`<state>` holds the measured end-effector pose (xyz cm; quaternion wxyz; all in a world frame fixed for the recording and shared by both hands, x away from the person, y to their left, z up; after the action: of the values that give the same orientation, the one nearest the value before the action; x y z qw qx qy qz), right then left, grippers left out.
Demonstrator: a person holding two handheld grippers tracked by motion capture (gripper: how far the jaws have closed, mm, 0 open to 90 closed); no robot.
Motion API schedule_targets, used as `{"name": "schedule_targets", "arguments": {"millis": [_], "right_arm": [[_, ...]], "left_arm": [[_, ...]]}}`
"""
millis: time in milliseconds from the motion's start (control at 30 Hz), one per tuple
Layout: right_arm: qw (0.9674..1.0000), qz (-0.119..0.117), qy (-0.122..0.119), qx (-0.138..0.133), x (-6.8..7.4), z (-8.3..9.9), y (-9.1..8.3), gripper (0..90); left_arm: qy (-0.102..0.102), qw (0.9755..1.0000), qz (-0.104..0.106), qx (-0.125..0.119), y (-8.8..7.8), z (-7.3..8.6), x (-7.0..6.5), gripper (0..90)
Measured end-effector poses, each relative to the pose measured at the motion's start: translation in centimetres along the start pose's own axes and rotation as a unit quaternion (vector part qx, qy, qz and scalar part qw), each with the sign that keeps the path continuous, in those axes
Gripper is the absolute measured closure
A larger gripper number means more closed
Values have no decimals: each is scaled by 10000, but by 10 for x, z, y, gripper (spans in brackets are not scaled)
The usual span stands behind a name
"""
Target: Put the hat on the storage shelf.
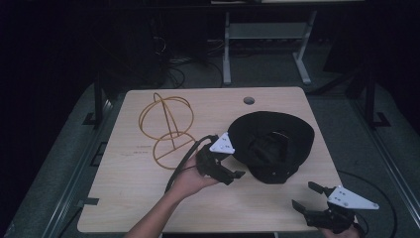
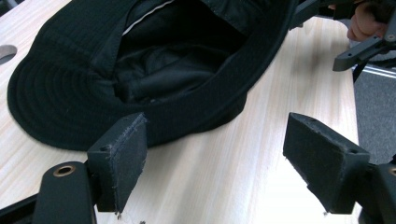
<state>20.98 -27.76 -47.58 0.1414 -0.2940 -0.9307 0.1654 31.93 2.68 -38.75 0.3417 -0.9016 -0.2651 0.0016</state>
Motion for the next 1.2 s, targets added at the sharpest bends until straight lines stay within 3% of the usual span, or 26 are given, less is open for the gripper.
{"name": "schedule_targets", "arguments": {"millis": [233, 533, 667, 800, 1200], "right_arm": [[10000, -18, 1, -22, -1, 0, -1, 141], [10000, -84, 16, 7, -1, 1, 0, 141], [10000, -93, 2, 15, -1, 1, 0, 141], [9999, -102, 31, 13, -2, 2, 1, 141], [10000, -73, 36, 37, -1, 2, 3, 141]], "left_arm": [[169, 9997, 32, 174, 17, -10, -2, 230], [469, 9980, -9, 435, 39, -12, -4, 422], [469, 9983, 34, 341, 42, -14, -4, 501], [609, 9977, 62, 288, 40, -17, -7, 653], [545, 9983, 203, 97, 36, -22, -22, 819]]}}
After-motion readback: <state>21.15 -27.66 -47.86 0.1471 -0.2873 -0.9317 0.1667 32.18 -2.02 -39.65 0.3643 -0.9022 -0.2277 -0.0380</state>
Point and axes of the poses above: each handheld gripper's, and its own axes: y roughly forward along the jaws, z roughly out of its underside, x roughly to its left, the point moved 3 cm from there along y, roughly forward along the jaws, and after that the axes turned 15 degrees about -z, right-handed, at the moved point
